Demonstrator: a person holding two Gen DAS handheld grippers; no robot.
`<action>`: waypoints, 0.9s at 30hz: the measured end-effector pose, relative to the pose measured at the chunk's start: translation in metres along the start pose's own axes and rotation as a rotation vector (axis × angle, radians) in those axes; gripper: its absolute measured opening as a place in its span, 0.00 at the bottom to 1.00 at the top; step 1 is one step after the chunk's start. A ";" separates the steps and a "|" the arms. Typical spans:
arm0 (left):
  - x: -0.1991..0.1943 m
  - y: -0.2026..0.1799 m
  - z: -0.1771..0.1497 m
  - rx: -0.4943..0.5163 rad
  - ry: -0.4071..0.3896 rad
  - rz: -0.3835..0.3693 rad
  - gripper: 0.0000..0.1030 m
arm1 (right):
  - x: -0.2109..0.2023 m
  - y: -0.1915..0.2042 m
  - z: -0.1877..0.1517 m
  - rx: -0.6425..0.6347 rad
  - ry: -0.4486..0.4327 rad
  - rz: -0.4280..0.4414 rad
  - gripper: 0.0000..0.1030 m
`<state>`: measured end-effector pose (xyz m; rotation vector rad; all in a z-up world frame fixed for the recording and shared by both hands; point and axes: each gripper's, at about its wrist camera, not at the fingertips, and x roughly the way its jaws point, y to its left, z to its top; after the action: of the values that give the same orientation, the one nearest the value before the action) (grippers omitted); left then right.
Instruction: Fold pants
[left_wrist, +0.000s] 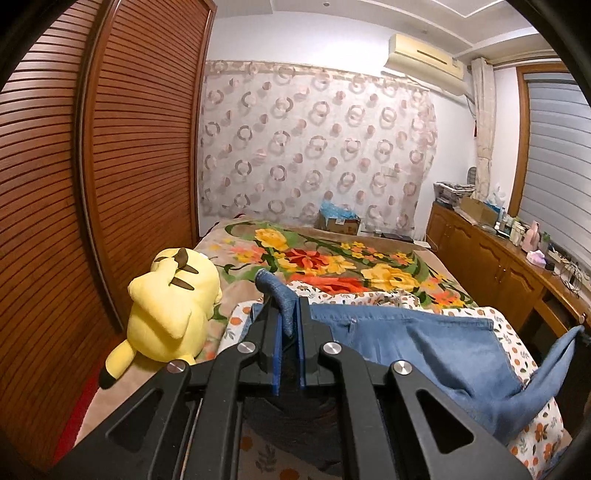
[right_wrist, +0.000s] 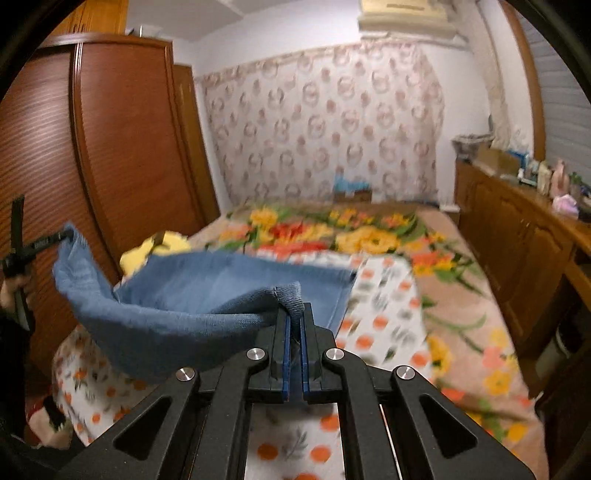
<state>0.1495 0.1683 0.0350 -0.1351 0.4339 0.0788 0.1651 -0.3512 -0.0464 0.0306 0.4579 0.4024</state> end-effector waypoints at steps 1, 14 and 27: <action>0.004 0.002 0.002 -0.002 0.002 0.002 0.07 | -0.002 -0.001 0.002 -0.002 -0.013 -0.008 0.04; 0.079 0.000 0.018 0.000 0.083 0.016 0.07 | 0.051 -0.011 0.022 -0.003 0.057 -0.068 0.04; 0.162 -0.008 0.032 0.014 0.169 0.025 0.07 | 0.080 -0.016 0.055 -0.011 0.122 -0.102 0.04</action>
<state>0.3103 0.1726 -0.0036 -0.1232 0.6050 0.0896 0.2610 -0.3316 -0.0325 -0.0277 0.5753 0.3072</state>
